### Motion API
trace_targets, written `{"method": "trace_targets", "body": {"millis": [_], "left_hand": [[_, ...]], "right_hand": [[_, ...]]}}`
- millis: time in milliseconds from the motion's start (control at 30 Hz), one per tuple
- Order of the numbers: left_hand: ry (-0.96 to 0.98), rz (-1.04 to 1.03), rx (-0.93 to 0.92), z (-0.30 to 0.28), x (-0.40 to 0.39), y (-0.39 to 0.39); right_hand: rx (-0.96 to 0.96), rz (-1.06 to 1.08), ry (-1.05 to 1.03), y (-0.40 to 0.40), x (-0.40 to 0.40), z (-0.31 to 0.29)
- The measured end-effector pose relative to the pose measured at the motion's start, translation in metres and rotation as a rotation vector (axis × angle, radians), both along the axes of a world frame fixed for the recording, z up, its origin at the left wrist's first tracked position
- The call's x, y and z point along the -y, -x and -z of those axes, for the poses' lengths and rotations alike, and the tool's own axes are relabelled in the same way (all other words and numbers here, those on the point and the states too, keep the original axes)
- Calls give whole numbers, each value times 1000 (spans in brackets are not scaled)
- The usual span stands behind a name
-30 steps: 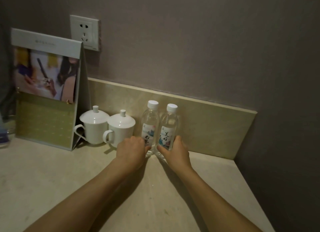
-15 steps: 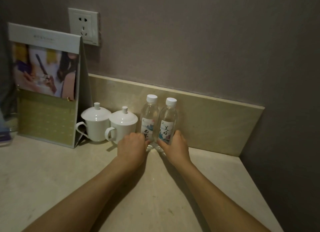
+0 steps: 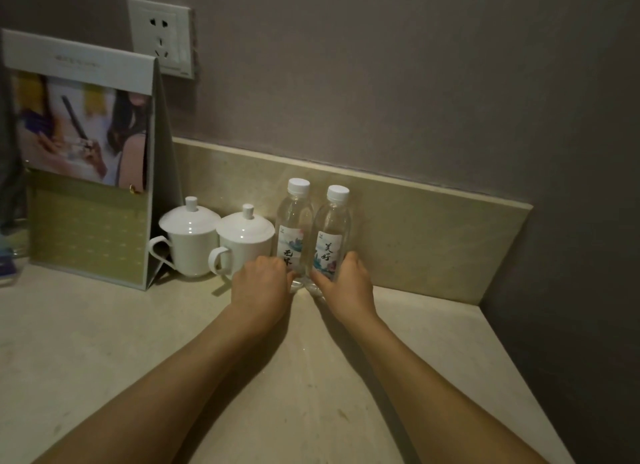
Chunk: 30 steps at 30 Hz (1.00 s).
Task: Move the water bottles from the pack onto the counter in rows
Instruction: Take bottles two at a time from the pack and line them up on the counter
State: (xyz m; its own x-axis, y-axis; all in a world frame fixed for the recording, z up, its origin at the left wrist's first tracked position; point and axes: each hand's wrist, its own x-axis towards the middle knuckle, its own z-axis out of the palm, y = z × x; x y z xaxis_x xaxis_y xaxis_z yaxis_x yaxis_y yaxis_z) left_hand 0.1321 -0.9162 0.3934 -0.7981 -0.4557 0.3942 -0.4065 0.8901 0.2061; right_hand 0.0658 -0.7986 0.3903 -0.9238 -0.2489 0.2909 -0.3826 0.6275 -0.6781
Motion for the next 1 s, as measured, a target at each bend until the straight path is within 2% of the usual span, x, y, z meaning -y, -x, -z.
{"method": "trace_targets", "body": {"millis": [767,1000], "left_hand": [[-71,26,-23,4,2,7],[-24,49,-20,-2,1,2]], "right_hand": [[20,-19,-57,-3,-1,-4],[59,-1,-59,-6,-1,-6]]}}
